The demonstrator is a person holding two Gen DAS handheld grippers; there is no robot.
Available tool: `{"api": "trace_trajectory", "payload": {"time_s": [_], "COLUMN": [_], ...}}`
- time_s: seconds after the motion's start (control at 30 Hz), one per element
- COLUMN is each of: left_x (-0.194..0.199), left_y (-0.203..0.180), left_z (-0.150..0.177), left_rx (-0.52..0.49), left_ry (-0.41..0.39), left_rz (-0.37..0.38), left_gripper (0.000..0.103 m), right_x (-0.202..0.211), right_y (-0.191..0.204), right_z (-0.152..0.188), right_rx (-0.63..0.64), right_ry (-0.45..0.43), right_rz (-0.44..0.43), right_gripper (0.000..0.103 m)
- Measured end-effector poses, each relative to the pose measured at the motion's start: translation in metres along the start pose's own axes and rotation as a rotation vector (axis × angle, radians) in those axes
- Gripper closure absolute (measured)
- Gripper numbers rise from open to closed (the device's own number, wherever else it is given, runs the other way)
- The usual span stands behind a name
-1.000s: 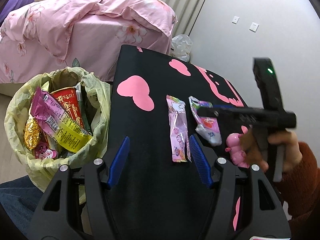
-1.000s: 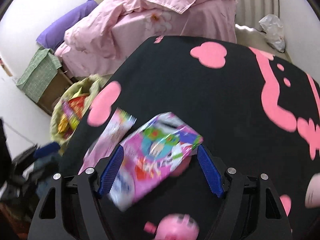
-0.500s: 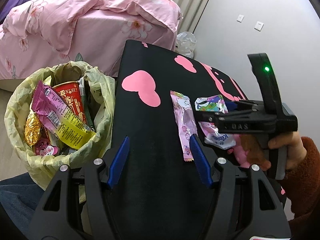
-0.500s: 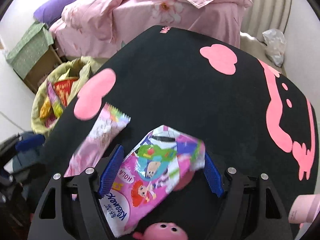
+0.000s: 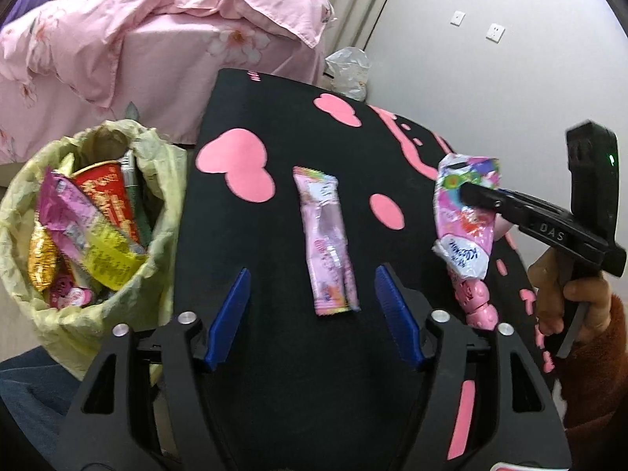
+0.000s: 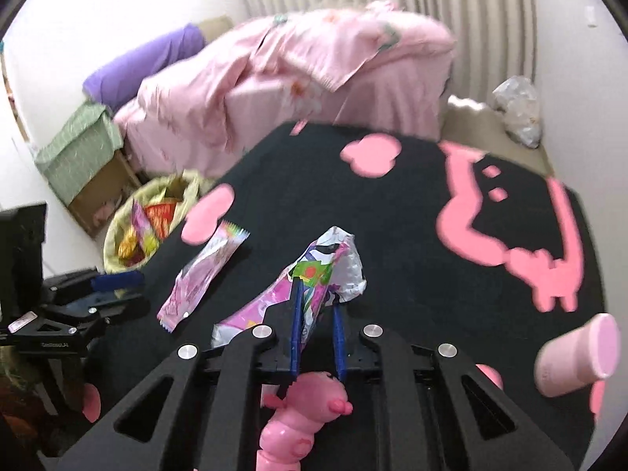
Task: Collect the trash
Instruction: 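Grasp the pink Hello Kitty candy wrapper with the left tool while the right tool holds its wrapper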
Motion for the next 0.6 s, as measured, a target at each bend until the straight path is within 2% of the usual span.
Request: {"api": "trace_trajectory", "payload": {"time_s": [0.1,0.27,0.37,0.5,0.6], "left_x": [-0.009,-0.030,-0.043,-0.065,-0.071], "left_y": [-0.005,-0.012,-0.021,-0.017,-0.016], "left_z": [-0.006,-0.020,-0.029,-0.035,-0.044], "left_rx": [-0.004,-0.028,-0.059,-0.014,-0.003], "left_ry": [0.029,0.073,0.102,0.189,0.193], "left_rz": [0.021,0.004,0.008,-0.002,-0.021], "left_gripper": [0.038,0.039,0.045,0.056,0.058], "right_x": [0.018,0.042,0.049,0.053,0.054], "right_y": [-0.012,-0.028,-0.036,-0.045,-0.045], "right_z": [-0.004,-0.002,0.006,0.021,0.030], "right_rx": [-0.005,-0.006,-0.012,-0.032,-0.032], "right_ry": [-0.048,-0.089,-0.090,-0.081,-0.076], "right_rz": [0.028,0.056,0.069,0.064,0.064], "right_gripper": [0.089,0.089,0.089,0.089,0.089]}}
Point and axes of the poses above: each gripper's, at about its wrist camera, not at the fingertips, and x roughly against the way its jaws point, y to its left, z to its underside, the point moved 9 cm from there along -x, roughly the way its jaws point, and after that the axes turned 3 degrees about -y, right-handed, at the moved point
